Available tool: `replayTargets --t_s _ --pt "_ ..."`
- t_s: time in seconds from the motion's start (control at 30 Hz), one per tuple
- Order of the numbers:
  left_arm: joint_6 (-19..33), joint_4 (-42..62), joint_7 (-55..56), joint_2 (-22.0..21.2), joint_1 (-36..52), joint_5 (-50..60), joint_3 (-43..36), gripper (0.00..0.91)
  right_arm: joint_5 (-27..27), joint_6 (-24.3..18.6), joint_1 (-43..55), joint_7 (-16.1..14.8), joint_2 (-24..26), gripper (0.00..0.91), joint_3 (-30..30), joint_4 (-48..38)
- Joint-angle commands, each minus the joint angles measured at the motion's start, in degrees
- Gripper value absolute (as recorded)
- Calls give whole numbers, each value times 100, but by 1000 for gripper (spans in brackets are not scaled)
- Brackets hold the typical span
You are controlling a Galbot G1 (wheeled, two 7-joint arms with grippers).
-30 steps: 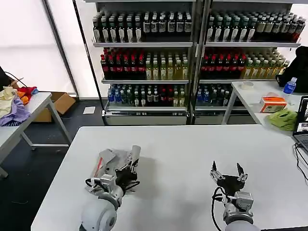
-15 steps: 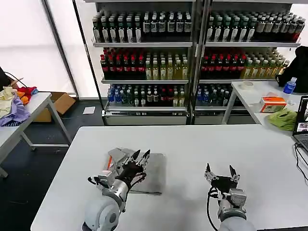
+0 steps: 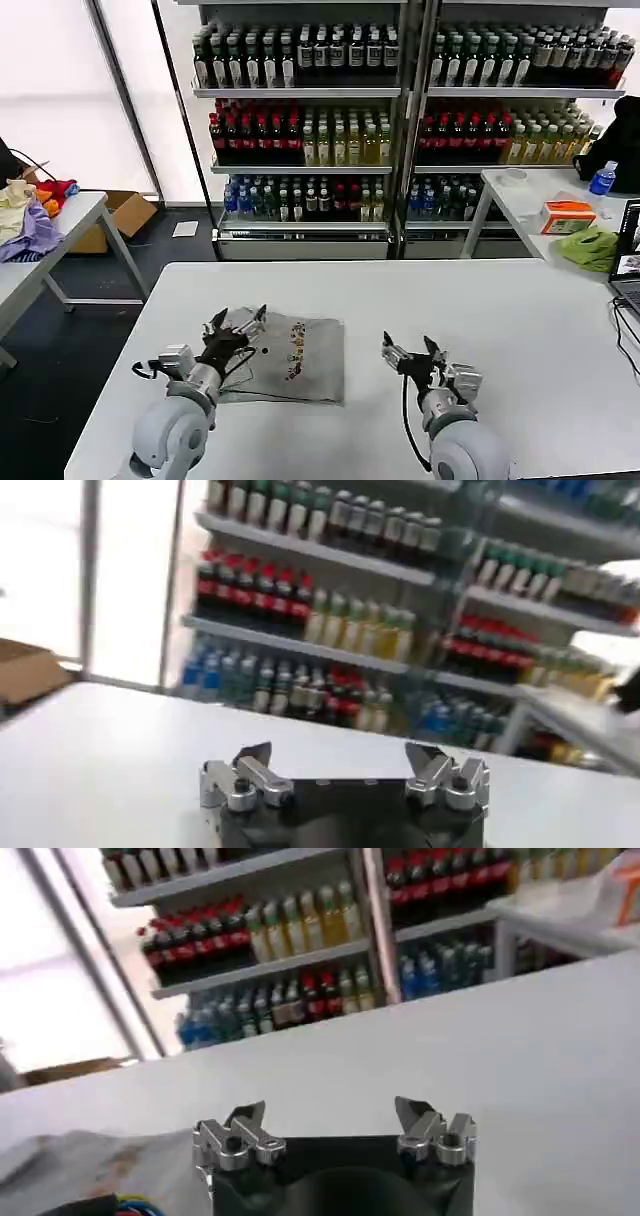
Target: Fold and organize the clothes.
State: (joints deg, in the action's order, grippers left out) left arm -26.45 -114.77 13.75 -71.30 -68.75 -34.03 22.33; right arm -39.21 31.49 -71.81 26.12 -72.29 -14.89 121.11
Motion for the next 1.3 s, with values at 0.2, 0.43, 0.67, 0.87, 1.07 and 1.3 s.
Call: replayTargets --t_s 0.2,0.43,0.67,0.87,1.07,1.3 --pt "-304 -74 271 207 -250 380 488 907 -1814 192 622 675 255 907 1171 -450" --pt "-320 -99 267 167 -364 382 547 907 -1768 189 969 767 166 887 1366 -928" --pt "-338 -127 257 122 -443 379 583 907 -1430 185 1208 713 -50 867 1548 -1347" --pt "-357 -122 237 82 -508 378 597 907 -1205 183 1302 634 -145 413 1540 -1509" --pt "-389 -96 246 41 -491 391 601 907 -768 178 1277 411 -222 0 1568 -1515" --pt "-364 -38 232 44 -469 413 630 907 -634 176 1231 374 -313 0 1617 -1566"
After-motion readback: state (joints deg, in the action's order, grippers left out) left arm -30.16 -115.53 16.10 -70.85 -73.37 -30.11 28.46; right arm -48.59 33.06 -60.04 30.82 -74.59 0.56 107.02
